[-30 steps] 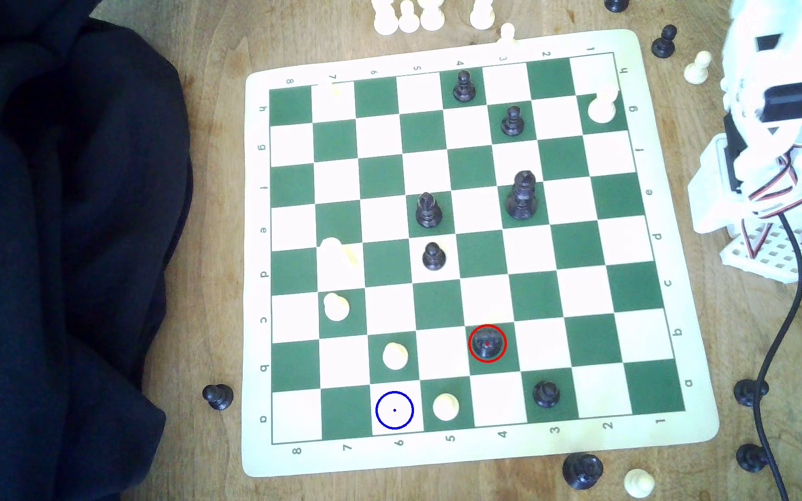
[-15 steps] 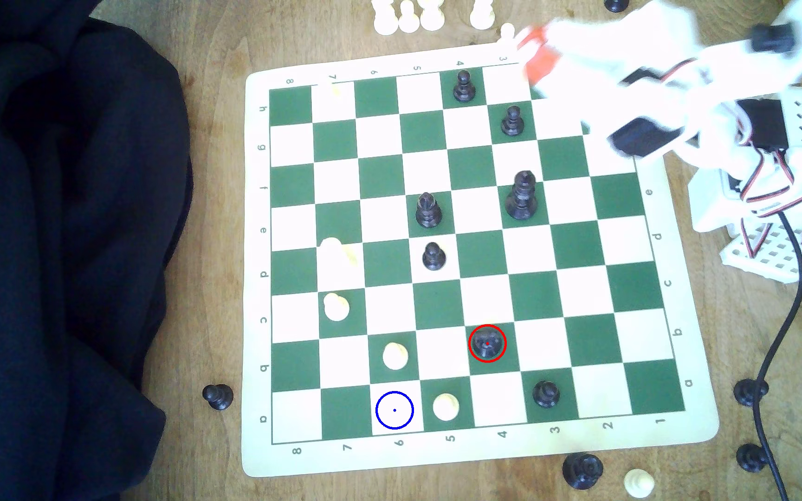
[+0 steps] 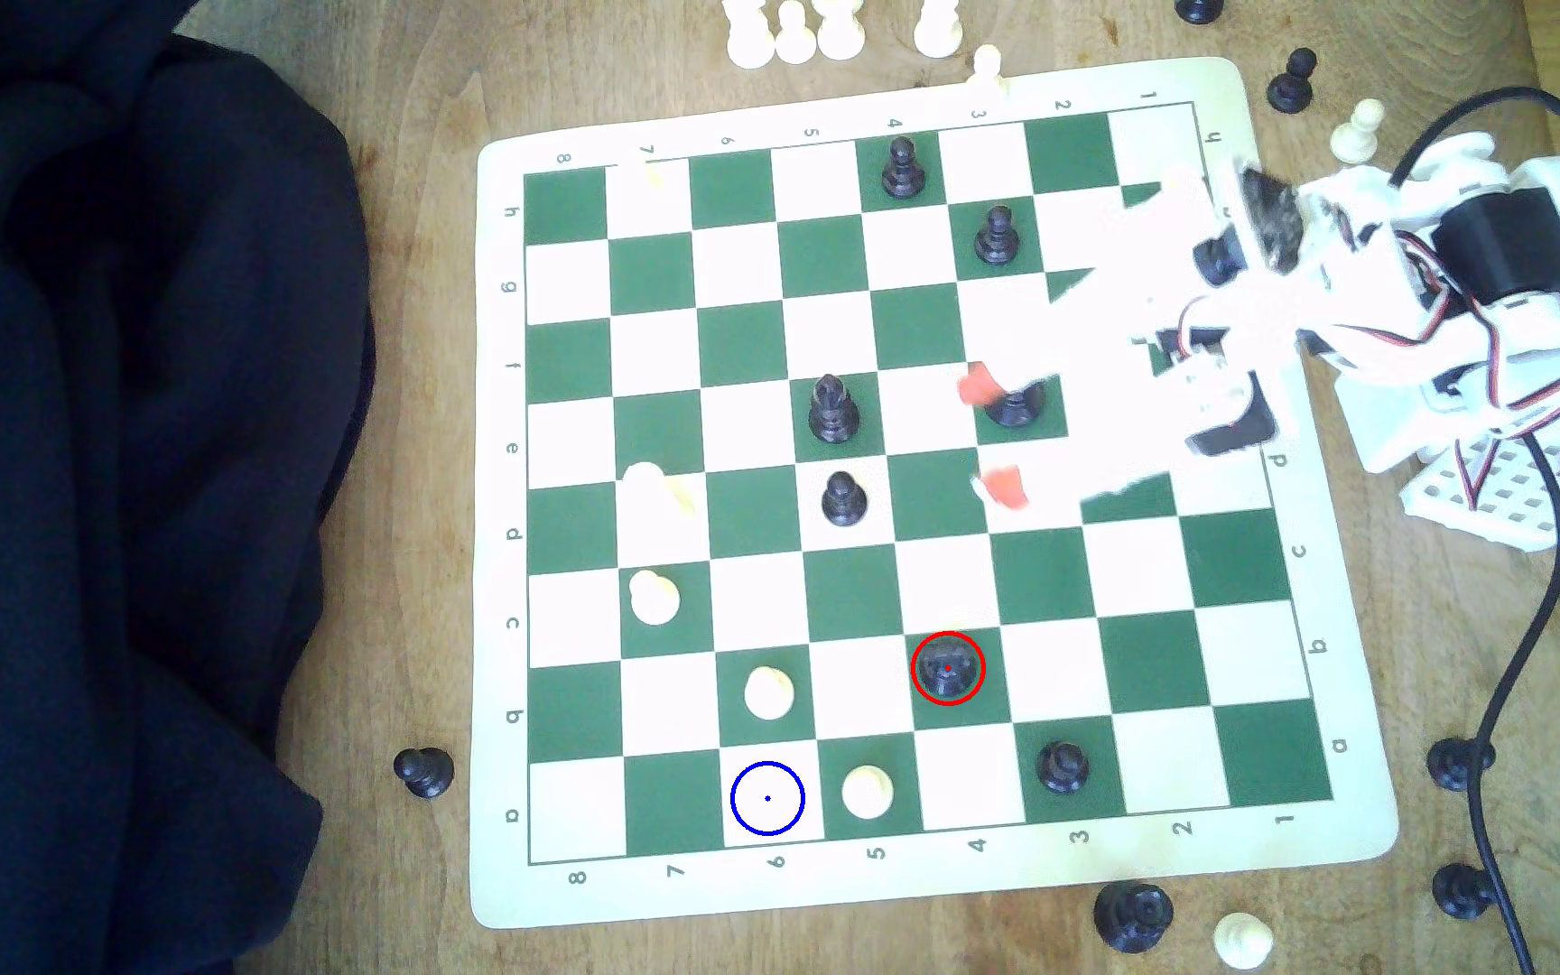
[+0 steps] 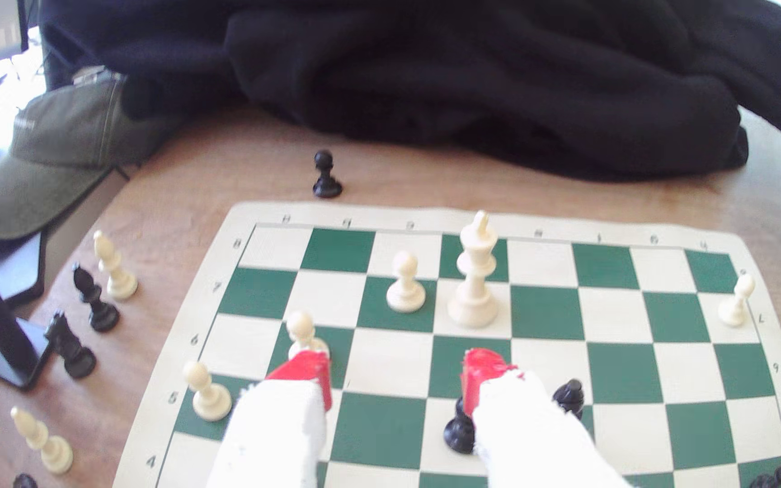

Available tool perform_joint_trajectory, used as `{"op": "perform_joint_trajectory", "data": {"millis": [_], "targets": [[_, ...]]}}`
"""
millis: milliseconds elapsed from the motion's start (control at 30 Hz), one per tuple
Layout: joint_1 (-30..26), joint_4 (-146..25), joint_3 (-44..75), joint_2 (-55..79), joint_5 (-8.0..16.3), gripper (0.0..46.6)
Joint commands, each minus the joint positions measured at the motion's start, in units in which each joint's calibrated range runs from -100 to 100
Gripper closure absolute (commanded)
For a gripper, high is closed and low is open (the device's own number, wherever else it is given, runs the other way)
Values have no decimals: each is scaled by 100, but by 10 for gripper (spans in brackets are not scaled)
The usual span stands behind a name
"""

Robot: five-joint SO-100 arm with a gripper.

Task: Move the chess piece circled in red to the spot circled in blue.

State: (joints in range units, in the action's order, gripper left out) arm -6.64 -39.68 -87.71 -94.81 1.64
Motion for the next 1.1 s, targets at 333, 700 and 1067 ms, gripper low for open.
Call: {"op": "perform_joint_trajectory", "data": {"millis": [333,700,1067], "targets": [[-1202,-1765,2425,2859,1197,247],[-1257,-495,2443,4226,1011,291],[-1178,397,2687,5448,845,329]]}}
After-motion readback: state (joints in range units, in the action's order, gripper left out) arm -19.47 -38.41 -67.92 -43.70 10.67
